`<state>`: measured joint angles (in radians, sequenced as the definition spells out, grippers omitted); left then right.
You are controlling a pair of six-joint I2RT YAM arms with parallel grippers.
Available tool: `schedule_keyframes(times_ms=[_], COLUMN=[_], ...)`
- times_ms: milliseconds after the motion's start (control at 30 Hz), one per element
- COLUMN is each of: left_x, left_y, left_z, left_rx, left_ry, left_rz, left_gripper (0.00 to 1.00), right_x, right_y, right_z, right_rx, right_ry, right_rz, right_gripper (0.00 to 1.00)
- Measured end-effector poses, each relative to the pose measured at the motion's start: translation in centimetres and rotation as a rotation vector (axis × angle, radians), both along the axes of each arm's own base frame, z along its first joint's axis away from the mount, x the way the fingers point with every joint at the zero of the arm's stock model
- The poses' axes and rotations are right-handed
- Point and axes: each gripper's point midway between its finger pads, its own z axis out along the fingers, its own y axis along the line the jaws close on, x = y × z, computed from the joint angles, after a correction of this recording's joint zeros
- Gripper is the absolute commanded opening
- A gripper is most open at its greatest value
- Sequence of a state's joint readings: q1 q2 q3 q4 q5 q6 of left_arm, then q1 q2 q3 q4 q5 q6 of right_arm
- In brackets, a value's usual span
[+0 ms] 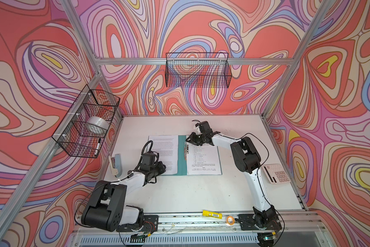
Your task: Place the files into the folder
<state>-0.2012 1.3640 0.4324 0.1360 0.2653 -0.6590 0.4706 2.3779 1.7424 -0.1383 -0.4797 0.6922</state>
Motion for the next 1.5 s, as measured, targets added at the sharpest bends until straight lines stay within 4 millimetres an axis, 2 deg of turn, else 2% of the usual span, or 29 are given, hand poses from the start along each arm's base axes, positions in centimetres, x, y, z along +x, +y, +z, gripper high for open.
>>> schedule_keyframes(times_ms=[133,667,1167,1333,1500], left_x=[0.1,0.3,0.4,0.4,0.3], left_y=[0.0,-0.2,-0.3,-0.3,-0.3], left_z=[0.0,0.0,0.0,0.0,0.0], left_rx=[-0.002,-0.008,-0.012,-0.013,-0.014], left_ry=[-0.002,-0.008,-0.011,-0.011,-0.011], left_rz=[-0.001,-0.005,-0.007,-0.008,-0.009], left_gripper=[0.22,0.22,0.22,0.22,0.21], right_x=[0.2,-0.6,-1.5,-2.0,-4.2], right_y=[0.4,1.6,4.1,4.4,4.6], right_z=[0.4,-0.2,1.6,1.5,1.0], right_rx=[0.012,0.061,0.11,0.109,0.089], right_ry=[-0.017,0.007,-0.024,-0.021,0.006], right_rz=[0.017,0.088,0.182,0.198,0.218], right_gripper=[0.29,0.28,0.26,0.26,0.27])
